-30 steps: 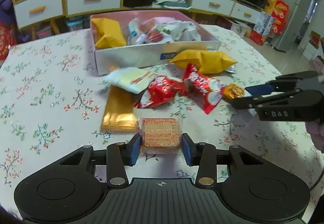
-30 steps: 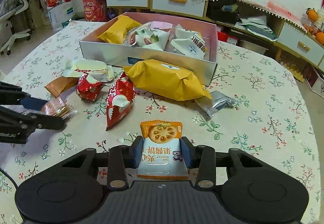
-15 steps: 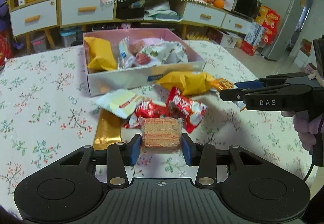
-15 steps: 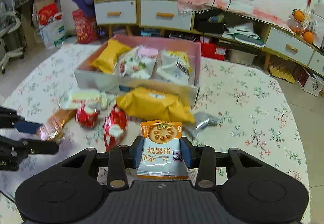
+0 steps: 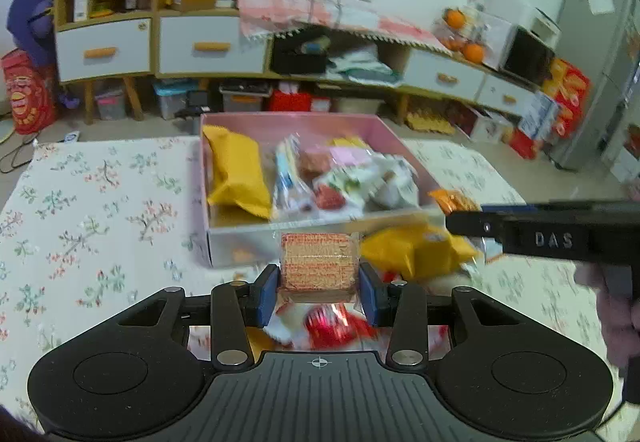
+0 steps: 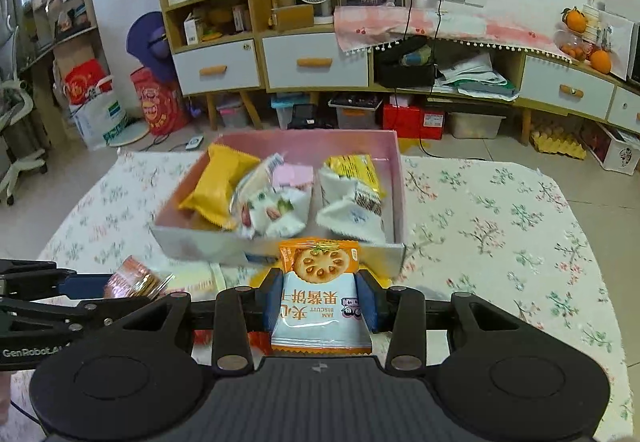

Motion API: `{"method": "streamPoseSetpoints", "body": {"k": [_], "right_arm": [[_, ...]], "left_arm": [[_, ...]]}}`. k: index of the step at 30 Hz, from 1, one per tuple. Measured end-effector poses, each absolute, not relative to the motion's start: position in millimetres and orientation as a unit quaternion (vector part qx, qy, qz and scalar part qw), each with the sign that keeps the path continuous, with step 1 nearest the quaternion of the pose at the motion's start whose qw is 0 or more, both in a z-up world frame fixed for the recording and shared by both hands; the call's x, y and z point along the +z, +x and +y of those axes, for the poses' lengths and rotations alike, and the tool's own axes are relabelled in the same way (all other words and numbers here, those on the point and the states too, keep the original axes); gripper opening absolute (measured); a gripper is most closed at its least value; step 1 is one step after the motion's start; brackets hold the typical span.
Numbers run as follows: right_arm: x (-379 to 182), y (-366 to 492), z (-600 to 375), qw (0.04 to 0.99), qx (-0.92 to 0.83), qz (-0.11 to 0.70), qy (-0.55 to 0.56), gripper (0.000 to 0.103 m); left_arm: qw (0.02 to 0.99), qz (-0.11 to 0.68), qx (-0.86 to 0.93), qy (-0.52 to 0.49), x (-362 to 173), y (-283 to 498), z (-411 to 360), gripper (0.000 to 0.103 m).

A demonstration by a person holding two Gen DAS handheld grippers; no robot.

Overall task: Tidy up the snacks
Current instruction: 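Carry both packs into the pink box and open both grippers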

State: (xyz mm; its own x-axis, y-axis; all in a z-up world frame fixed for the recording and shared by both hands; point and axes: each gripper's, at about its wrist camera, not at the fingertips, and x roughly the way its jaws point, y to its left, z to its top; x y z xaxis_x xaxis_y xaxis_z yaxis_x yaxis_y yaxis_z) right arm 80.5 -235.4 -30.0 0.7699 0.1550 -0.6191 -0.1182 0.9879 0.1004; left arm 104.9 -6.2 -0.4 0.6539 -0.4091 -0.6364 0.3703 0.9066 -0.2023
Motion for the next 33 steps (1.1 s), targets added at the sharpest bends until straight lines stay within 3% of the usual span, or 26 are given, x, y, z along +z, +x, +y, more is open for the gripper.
{"method": "streamPoseSetpoints", "body": {"k": [17,33], "right_arm": [[-40.6,150.4,-235.5,0.926,0.069,0.353,0.116,0.01],[-63.5,178.0,-237.5,0.929,0.056,0.341,0.133,0.01]], "left_arm": [[0.902,0.381,-0.197,-0.051,-20.5,188.8,-10.3,0.039],[0.909,0.375,-0.183,-0.012,-46.4,202.3,-21.4,0.04]]}}
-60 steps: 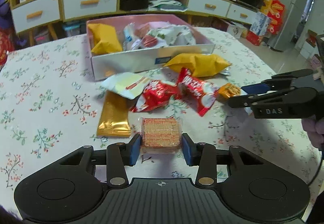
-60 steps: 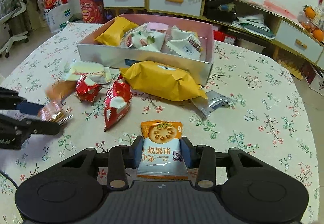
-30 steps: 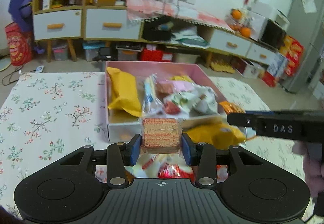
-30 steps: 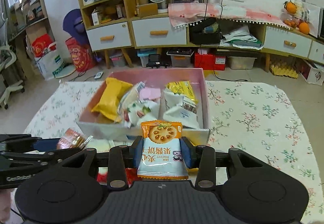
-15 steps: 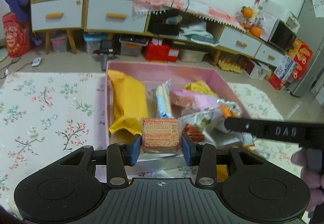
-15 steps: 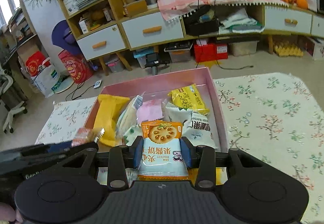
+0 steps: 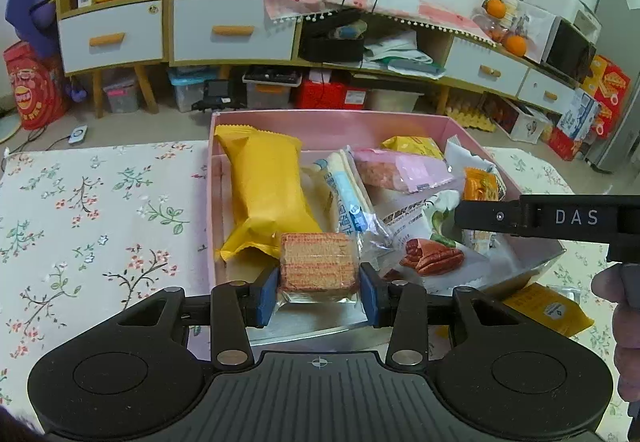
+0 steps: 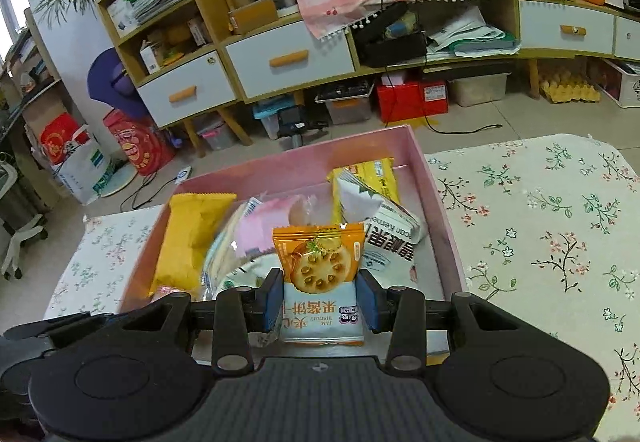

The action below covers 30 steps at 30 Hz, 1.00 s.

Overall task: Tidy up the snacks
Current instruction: 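Carry both packs into the pink box and open both grippers, then move both grippers back over the remaining snacks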

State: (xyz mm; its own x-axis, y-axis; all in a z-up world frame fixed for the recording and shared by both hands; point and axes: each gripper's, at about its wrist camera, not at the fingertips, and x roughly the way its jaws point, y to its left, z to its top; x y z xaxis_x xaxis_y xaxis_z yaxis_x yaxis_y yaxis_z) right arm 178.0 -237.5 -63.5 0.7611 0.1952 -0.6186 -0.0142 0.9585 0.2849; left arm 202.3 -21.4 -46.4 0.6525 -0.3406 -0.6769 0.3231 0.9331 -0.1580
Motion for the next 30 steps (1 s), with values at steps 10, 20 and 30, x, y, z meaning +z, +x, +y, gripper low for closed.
{"method": "streamPoseSetpoints", "body": {"k": [10,20,30], "right_arm": [[-60.9,177.1,-239.8,0.929,0.053,0.34,0.135,0.015],[-45.4,168.4,-234.7,0.934,0.069,0.331,0.115,0.047],[-29.7,141.8,-233.4,0.935,0.059,0.337,0.089,0.068]], "left_arm": [[0.907,0.374,-0.194,-0.014,-44.4,202.6,-18.6,0.051],[0.908,0.364,-0.207,-0.013,-27.8,184.0,-16.0,0.083],[0.907,0.375,-0.193,-0.001,-10.4,156.7,-7.0,0.093]]}}
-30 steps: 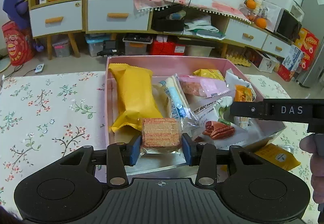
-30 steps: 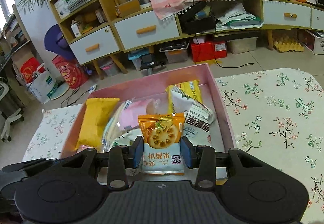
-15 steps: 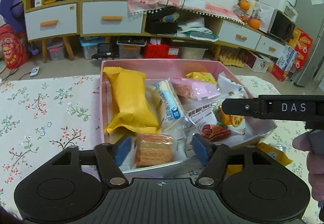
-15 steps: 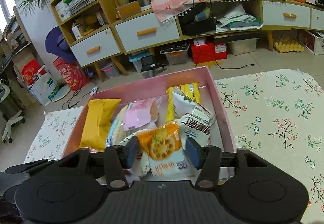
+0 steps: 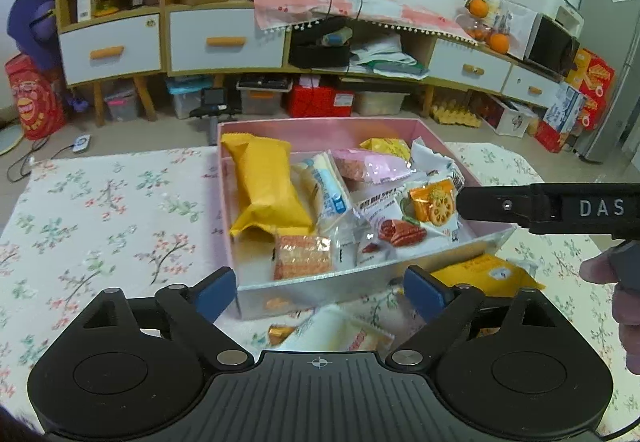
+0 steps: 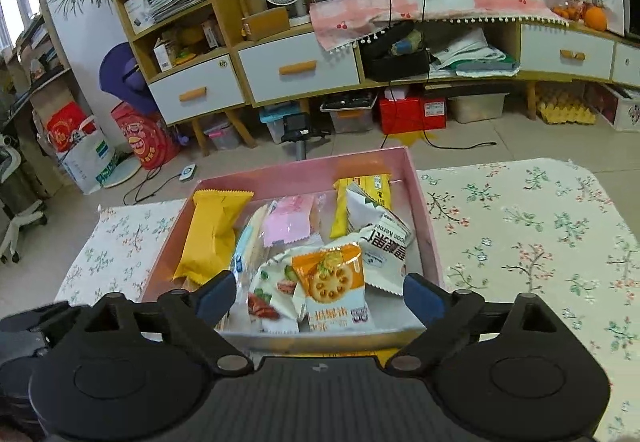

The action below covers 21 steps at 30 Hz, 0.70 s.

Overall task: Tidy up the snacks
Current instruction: 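Move both grippers back over the remaining snacks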

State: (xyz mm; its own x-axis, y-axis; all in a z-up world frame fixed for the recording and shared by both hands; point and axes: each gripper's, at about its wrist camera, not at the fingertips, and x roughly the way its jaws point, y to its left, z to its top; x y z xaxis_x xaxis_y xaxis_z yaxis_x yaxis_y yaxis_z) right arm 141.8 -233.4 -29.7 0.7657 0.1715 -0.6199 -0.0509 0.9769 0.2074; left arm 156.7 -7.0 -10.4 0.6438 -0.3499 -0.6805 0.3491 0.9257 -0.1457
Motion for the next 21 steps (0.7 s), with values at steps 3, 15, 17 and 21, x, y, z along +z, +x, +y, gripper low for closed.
{"method": "streamPoseSetpoints", "body": {"k": [3,15,17,21], "right_arm": [[-25.1,134.6,-230.1,0.936,0.055,0.337,0.082,0.071],[-26.9,97.2,-218.2,0.934,0.064,0.345,0.068,0.076],[-31.8,91.4,-213.0,0.931,0.073,0.352,0.055,0.076],[-40.7,78.1,-204.6,0.935,0.097,0.342,0.014,0.076]], "left_arm": [[0.906,0.383,-0.182,0.005,-5.7,147.3,-0.6,0.095],[0.906,0.393,-0.156,0.017,-14.8,106.4,33.2,0.096],[0.908,0.391,-0.15,0.02,-19.2,102.3,36.6,0.096],[0.91,0.379,-0.168,0.004,-30.8,92.0,43.0,0.096]]}}
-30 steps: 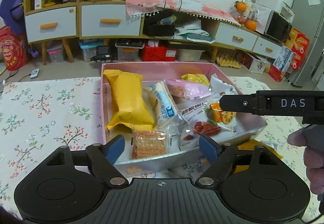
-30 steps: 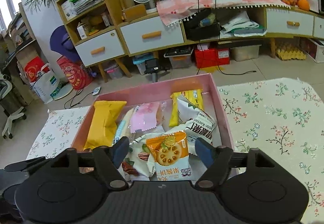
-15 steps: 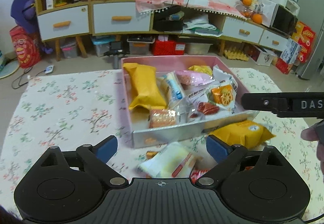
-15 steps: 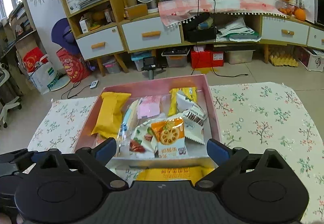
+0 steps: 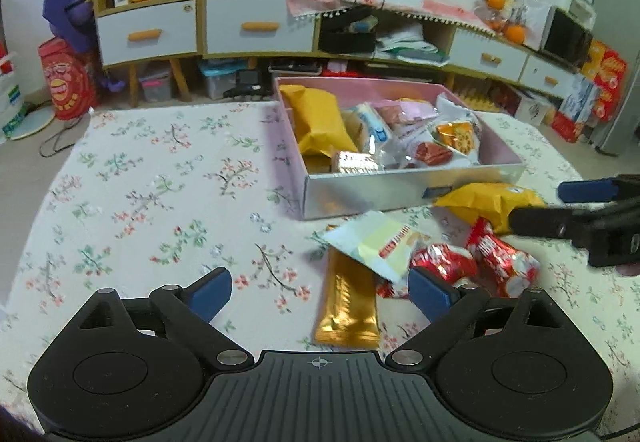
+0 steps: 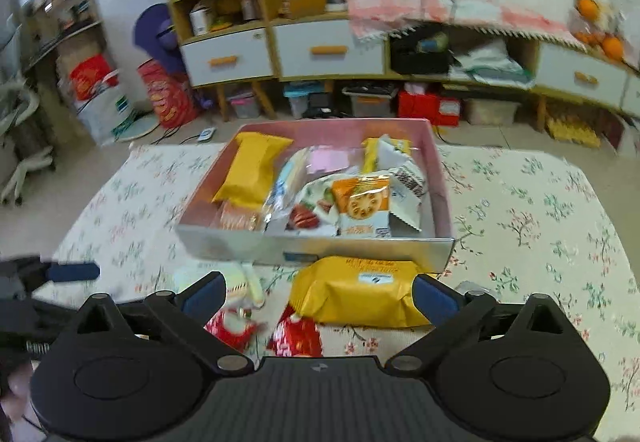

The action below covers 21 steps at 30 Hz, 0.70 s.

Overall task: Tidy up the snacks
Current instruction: 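Move both grippers back over the remaining snacks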

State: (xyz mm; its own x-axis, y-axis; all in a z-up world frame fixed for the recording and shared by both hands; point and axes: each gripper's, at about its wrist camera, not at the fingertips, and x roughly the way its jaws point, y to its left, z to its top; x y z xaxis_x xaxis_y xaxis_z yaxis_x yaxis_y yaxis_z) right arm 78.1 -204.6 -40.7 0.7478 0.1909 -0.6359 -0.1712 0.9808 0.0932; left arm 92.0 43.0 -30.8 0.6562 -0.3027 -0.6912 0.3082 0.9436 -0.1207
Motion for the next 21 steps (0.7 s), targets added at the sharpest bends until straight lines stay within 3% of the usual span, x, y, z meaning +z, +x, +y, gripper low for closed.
{"method": "streamPoseSetpoints", "body": {"k": [12,21], "right_arm": [[-72.8,62.5,-192.4,0.926,0.163,0.331,-0.082,0.076],[-84.8,64.0,-195.2,0.922,0.165,0.343,-0.073,0.075]], "left_arm": [[0.911,0.358,-0.203,0.016,-51.6,87.4,28.9,0.096],[0.904,0.369,-0.215,0.01,-60.1,92.8,26.4,0.085]]}}
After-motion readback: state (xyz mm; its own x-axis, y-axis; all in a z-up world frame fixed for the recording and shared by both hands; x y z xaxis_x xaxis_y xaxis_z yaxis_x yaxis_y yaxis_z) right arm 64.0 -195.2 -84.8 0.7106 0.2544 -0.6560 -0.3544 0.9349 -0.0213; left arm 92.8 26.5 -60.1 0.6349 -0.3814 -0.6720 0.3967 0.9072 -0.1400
